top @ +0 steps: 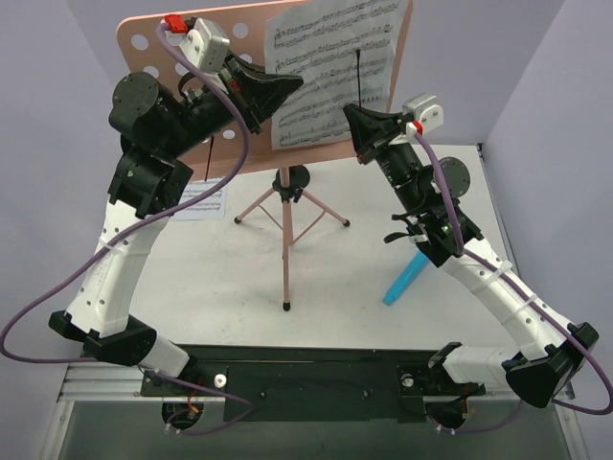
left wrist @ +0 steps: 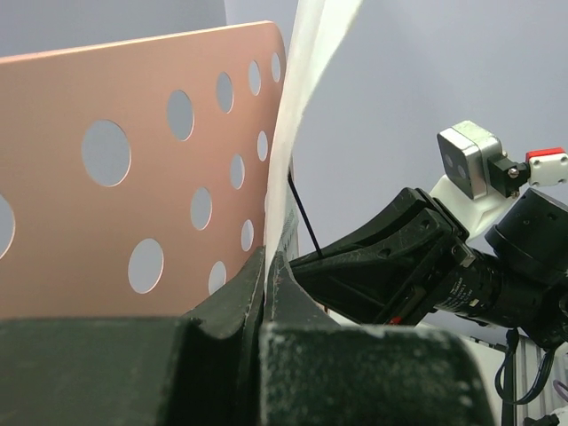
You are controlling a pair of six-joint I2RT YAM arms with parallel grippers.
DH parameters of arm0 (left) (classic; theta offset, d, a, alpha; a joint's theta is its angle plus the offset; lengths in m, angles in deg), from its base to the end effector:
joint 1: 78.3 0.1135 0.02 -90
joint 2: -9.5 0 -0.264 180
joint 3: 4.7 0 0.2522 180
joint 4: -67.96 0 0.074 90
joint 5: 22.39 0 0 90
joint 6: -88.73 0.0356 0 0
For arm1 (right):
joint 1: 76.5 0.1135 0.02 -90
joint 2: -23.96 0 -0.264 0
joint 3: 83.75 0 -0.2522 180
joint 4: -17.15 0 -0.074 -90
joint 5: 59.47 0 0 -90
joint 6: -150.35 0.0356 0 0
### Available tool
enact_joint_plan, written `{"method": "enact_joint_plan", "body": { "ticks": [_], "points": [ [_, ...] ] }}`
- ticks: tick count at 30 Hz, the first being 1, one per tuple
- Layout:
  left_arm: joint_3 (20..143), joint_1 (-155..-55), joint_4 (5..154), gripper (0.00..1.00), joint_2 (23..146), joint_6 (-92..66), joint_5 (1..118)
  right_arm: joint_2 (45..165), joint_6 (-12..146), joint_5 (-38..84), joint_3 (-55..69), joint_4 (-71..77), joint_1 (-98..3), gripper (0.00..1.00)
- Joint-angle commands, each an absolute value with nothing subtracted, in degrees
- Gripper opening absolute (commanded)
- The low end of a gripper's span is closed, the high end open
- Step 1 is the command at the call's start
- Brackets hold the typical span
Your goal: Set up the instrument practice props
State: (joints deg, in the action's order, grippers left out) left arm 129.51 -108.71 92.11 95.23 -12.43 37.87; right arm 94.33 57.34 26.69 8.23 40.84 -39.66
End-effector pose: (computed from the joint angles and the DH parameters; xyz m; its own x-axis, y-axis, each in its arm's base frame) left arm 0.2180 -0.1484 0.6088 0.1881 -0.3053 -0.9335 0.8824 0.4698 0.0242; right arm 0.2017 0.1541 0.5110 0.5614 0.3551 -0.7474 -0.6098 0.7881 -0.0836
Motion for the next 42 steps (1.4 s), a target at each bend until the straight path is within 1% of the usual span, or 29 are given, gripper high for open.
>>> {"method": "enact_joint_plan", "body": {
  "ticks": [1,21,23,24,25,26,27,29,30,31,34,37,42],
  "points": [
    [132.55,-109.32,91.56,0.00,95.98,-11.64,37.20,91.28,58.33,26.13,7.70,46.72,-39.32,0.00],
    [136.33,-109.32,93.93,0.01,99.67,-10.94,36.50,91.11,58.15,25.87,8.05,46.55,-39.24,0.00],
    [136.94,-109.32,94.02,0.05,100.11,-11.12,36.50,91.02,58.15,25.87,8.05,46.63,-39.15,0.00],
    [137.47,-109.32,94.20,0.10,100.29,-11.20,36.50,91.11,58.24,25.87,8.13,46.72,-39.23,0.00],
    [137.73,-109.32,94.29,0.14,100.64,-11.20,36.41,90.93,58.24,25.87,8.31,46.98,-39.24,0.05],
    [138.26,-109.32,94.55,0.18,100.81,-11.20,36.32,90.93,58.32,25.87,8.40,47.25,-39.24,0.06],
    [138.44,-109.32,94.64,0.20,101.16,-11.20,36.32,90.93,58.24,25.87,8.57,47.34,-39.15,0.09],
    [138.79,-109.32,94.72,0.31,101.52,-11.20,36.23,90.67,58.32,25.87,8.75,47.42,-39.24,0.15],
    [138.88,-109.32,94.73,0.39,101.52,-11.20,36.23,90.58,58.24,25.87,8.75,47.42,-39.24,0.17],
    [138.97,-109.24,94.81,0.41,101.69,-11.29,36.41,90.41,58.15,25.78,8.84,47.34,-39.24,0.20],
    [138.97,-109.06,94.81,0.54,101.78,-11.29,36.76,89.97,57.97,25.25,9.01,47.42,-39.24,0.24],
    [139.14,-108.89,94.81,0.61,101.52,-11.12,36.94,89.00,57.45,24.64,9.63,47.25,-39.24,0.29],
    [139.67,-107.92,95.34,0.64,100.38,-11.20,37.20,86.80,56.13,24.81,11.29,46.90,-39.24,0.34]
  ]
}}
